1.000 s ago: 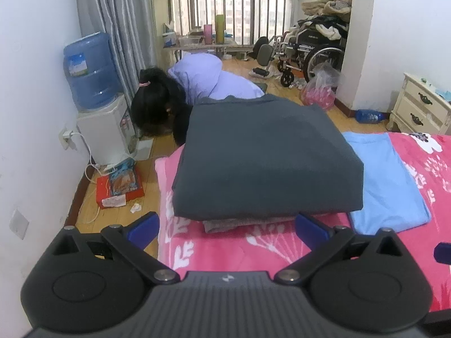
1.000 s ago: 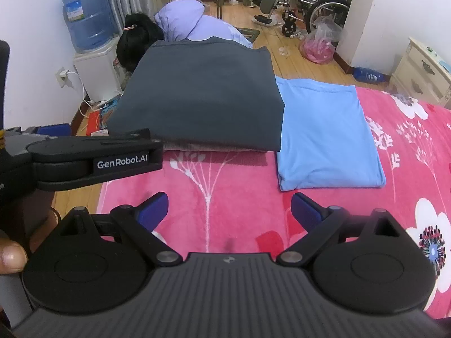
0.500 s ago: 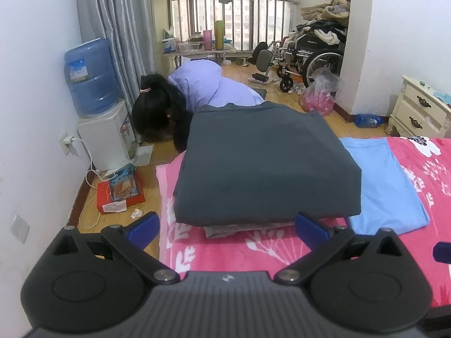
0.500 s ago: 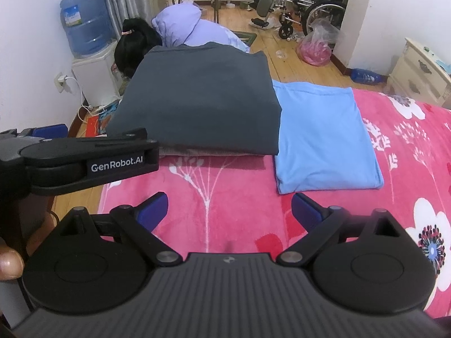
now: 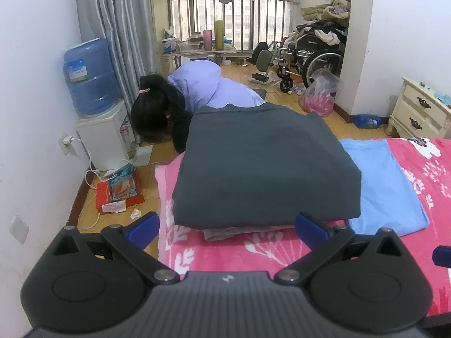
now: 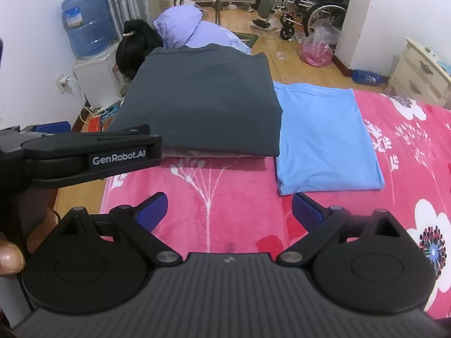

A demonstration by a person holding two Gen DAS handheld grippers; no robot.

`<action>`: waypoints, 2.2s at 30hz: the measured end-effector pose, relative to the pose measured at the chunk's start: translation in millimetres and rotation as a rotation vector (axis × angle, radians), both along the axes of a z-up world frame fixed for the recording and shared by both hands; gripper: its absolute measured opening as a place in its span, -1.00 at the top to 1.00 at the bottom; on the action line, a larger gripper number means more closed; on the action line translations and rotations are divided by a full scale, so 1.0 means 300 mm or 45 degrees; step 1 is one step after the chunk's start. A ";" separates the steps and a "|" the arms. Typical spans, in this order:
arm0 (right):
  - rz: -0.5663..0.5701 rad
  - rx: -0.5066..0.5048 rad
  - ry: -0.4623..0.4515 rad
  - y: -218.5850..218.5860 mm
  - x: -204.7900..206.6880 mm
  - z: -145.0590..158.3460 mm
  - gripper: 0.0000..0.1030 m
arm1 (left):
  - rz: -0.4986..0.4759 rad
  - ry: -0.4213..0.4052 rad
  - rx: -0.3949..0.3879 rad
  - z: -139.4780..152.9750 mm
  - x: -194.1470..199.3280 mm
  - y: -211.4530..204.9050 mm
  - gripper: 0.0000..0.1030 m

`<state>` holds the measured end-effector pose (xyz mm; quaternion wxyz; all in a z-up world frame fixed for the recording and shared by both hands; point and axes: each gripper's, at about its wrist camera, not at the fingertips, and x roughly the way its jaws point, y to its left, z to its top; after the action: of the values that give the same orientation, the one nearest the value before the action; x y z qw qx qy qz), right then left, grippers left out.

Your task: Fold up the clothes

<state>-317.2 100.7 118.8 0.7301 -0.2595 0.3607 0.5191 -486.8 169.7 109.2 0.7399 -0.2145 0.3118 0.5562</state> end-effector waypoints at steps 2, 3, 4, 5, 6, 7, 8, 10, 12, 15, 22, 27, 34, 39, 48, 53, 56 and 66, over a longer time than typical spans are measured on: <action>0.003 -0.005 0.001 0.000 0.001 -0.002 -0.85 | 0.002 0.002 -0.010 -0.006 0.000 0.004 -1.00; 0.001 -0.007 0.003 -0.001 0.002 -0.003 -0.85 | 0.001 0.003 -0.012 -0.008 -0.001 0.005 -1.00; -0.003 -0.010 0.007 -0.001 0.005 -0.005 -0.85 | 0.000 0.005 -0.011 -0.010 -0.002 0.006 -1.00; -0.007 -0.013 0.010 -0.001 0.007 -0.006 -0.85 | 0.002 0.008 -0.008 -0.011 -0.002 0.006 -1.00; -0.009 -0.014 0.011 0.000 0.006 -0.006 -0.85 | 0.003 0.012 -0.006 -0.013 -0.002 0.007 -1.00; -0.012 -0.015 0.011 0.001 0.005 -0.006 -0.85 | 0.004 0.015 -0.008 -0.016 -0.003 0.008 -1.00; -0.014 -0.016 0.011 0.003 0.004 -0.005 -0.85 | 0.006 0.018 -0.010 -0.019 -0.003 0.009 -1.00; -0.010 -0.011 0.009 0.012 -0.005 0.002 -0.85 | 0.013 0.025 -0.024 -0.026 -0.003 0.018 -1.00; 0.011 -0.003 -0.010 0.026 -0.019 0.012 -0.85 | 0.018 0.022 -0.026 -0.028 -0.006 0.022 -1.00; 0.025 0.023 -0.077 0.036 -0.034 0.032 -0.86 | 0.026 0.026 -0.029 -0.035 -0.008 0.025 -1.00; -0.028 -0.002 -0.044 0.027 0.008 0.015 -0.87 | 0.032 0.006 -0.041 -0.033 -0.015 0.027 -1.00; -0.056 0.012 -0.030 0.023 0.015 0.019 -0.87 | 0.034 -0.002 -0.049 -0.031 -0.018 0.025 -1.00; -0.061 0.010 -0.038 0.020 0.008 0.016 -0.87 | 0.043 -0.010 -0.039 -0.019 -0.023 0.028 -1.00; -0.074 0.009 -0.048 0.021 0.011 0.017 -0.87 | 0.074 -0.021 -0.040 -0.024 -0.032 0.032 -1.00; -0.105 -0.002 -0.035 0.012 0.027 0.011 -0.87 | 0.082 -0.012 -0.052 -0.032 -0.042 0.037 -1.00; -0.101 -0.004 -0.034 0.014 0.026 0.008 -0.87 | 0.079 -0.012 -0.048 -0.034 -0.043 0.041 -1.00; -0.106 0.001 -0.035 0.011 0.028 0.012 -0.87 | 0.074 -0.009 -0.047 -0.032 -0.039 0.042 -1.00; -0.106 0.002 -0.034 0.009 0.033 0.011 -0.87 | 0.052 0.001 -0.051 -0.026 -0.021 0.033 -1.00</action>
<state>-307.4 103.3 122.1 0.7560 -0.2509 0.3609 0.4851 -493.2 179.5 101.3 0.7237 -0.2353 0.3188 0.5650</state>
